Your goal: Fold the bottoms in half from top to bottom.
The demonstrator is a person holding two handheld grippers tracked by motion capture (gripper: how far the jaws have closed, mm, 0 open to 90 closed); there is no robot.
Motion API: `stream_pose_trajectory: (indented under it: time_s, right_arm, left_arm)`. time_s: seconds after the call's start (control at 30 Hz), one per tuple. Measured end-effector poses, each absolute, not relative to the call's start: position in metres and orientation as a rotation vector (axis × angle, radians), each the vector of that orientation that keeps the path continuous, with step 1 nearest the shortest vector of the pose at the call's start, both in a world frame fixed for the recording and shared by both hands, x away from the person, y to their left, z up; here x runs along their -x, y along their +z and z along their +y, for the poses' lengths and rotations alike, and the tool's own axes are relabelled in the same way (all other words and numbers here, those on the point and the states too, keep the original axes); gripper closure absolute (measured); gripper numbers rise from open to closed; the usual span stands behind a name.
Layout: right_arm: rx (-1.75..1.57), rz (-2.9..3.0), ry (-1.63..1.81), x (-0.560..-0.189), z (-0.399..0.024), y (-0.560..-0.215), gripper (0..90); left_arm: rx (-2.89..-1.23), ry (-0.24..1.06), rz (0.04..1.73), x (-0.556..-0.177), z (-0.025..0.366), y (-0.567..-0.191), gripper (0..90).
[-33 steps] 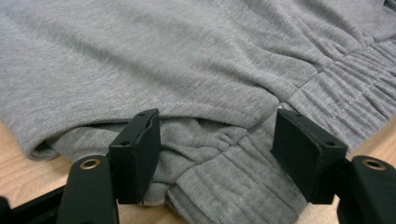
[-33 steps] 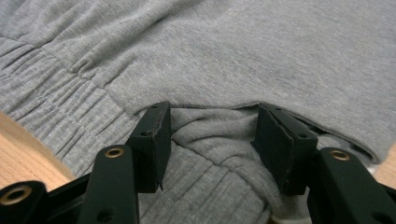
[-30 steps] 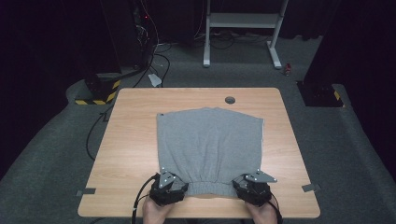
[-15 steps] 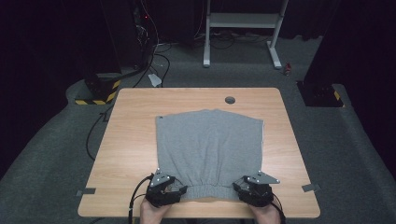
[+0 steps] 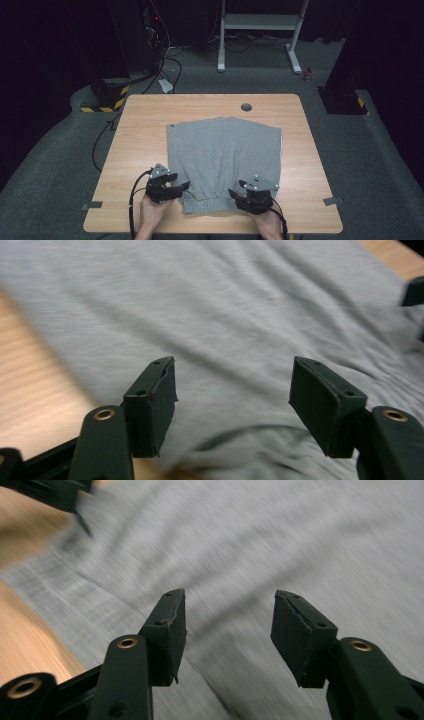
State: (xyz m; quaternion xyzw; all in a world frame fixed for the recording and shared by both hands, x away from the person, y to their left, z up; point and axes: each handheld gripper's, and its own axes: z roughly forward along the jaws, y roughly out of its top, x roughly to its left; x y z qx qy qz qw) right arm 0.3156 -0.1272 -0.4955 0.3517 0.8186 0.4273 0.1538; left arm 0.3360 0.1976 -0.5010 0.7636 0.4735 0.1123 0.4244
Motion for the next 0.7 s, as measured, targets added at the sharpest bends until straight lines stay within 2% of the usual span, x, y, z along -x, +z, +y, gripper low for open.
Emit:
stream_pose_trajectory:
  time_s: [0.1, 0.27, 0.53, 0.7]
  right_arm:
    - [-0.987, 2.365, 1.250, -0.319, -0.113, -0.495, 49.6]
    - [-0.895, 2.446, 1.255, -0.323, -0.075, -0.498, 51.0]
    - [-0.800, 2.534, 1.276, -0.319, -0.045, -0.501, 53.1]
    - [-0.728, 2.612, 1.267, -0.313, -0.025, -0.508, 50.1]
  left_arm:
    - [-1.905, 0.242, 1.241, -0.351, 0.205, -0.501, 32.5]
    - [-1.907, 0.290, 1.332, -0.376, 0.216, -0.499, 32.8]
    - [-1.905, 0.346, 1.411, -0.407, 0.221, -0.499, 34.1]
    - [-1.945, 0.378, 1.479, -0.432, 0.222, -0.502, 32.7]
